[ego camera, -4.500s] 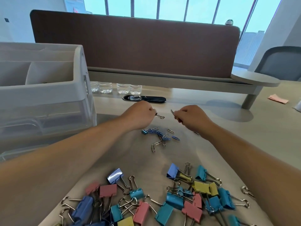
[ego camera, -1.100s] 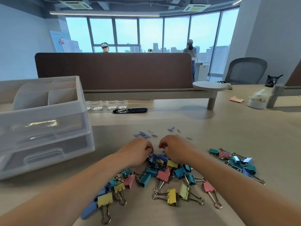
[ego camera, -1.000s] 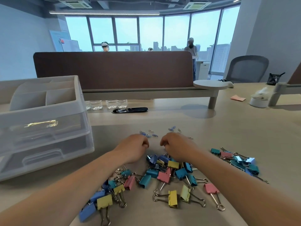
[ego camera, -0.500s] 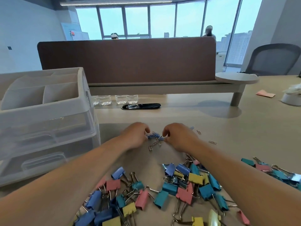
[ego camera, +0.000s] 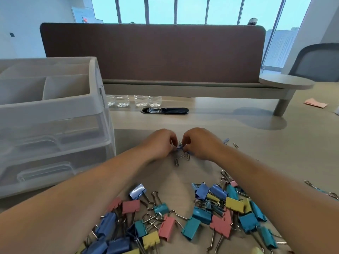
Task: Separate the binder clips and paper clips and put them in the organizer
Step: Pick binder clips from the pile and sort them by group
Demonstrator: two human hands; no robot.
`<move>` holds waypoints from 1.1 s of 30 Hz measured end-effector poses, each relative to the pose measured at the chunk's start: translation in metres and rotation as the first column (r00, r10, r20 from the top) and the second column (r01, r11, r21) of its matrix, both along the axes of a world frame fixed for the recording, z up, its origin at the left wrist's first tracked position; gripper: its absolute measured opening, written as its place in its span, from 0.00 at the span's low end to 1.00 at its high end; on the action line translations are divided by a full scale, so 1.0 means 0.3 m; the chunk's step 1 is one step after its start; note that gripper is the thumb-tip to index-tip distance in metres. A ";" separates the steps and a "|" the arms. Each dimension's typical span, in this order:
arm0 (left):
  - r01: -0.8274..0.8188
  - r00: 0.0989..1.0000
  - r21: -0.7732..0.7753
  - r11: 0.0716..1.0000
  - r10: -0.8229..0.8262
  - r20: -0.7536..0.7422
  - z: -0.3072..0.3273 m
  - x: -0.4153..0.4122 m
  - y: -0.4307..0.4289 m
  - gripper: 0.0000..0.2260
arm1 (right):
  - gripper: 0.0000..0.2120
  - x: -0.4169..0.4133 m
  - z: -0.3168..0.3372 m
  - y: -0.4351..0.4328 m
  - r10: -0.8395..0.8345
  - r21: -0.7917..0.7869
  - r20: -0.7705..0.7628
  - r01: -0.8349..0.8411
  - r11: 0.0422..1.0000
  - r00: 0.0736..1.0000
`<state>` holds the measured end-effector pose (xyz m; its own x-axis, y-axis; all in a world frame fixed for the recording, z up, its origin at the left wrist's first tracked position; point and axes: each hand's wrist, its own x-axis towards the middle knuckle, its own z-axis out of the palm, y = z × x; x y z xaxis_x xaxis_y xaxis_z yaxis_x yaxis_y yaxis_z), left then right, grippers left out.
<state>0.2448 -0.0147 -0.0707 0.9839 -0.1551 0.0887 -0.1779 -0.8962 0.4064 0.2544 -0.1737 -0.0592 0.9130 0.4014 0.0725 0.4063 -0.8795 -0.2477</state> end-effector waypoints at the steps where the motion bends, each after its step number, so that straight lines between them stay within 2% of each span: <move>1: -0.003 1.000 -0.003 1.000 0.003 -0.004 0.000 0.000 -0.001 0.05 | 0.07 -0.001 0.001 -0.002 0.005 -0.002 0.002 -0.005 1.000 1.000; 7: 0.021 0.999 0.006 1.000 -0.021 -0.036 0.004 -0.006 -0.002 0.01 | 0.04 -0.003 0.003 0.005 0.021 -0.016 -0.003 -0.021 1.000 1.000; 9: 0.028 0.999 0.006 1.000 -0.028 -0.033 0.010 -0.009 -0.003 0.03 | 0.03 -0.001 0.004 0.005 0.023 -0.014 -0.004 -0.024 1.000 1.000; 17: 0.048 0.997 -0.076 0.996 -0.044 0.061 0.023 -0.017 -0.006 0.03 | 0.03 -0.013 0.036 -0.018 0.042 0.016 0.038 -0.042 0.999 0.998; 22: 0.080 0.993 -0.060 0.995 -0.074 0.087 0.014 -0.013 -0.022 0.07 | 0.02 -0.030 0.040 -0.054 -0.003 -0.032 0.007 0.003 0.999 1.000; 27: 0.084 0.996 -0.043 0.996 -0.082 0.046 0.007 -0.013 -0.022 0.10 | 0.04 -0.043 0.029 -0.087 -0.017 -0.009 -0.038 0.017 1.000 0.999; 33: 0.088 0.995 0.013 0.996 -0.089 0.045 0.007 -0.011 -0.040 0.08 | 0.02 -0.052 0.019 -0.092 0.023 -0.019 -0.054 -0.024 1.000 0.998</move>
<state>0.2414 -0.0266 -0.0687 0.9613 -0.2425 0.1306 -0.2746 -0.8807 0.3860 0.2387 -0.2014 -0.0536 0.9057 0.4235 0.0154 0.4134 -0.8748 -0.2528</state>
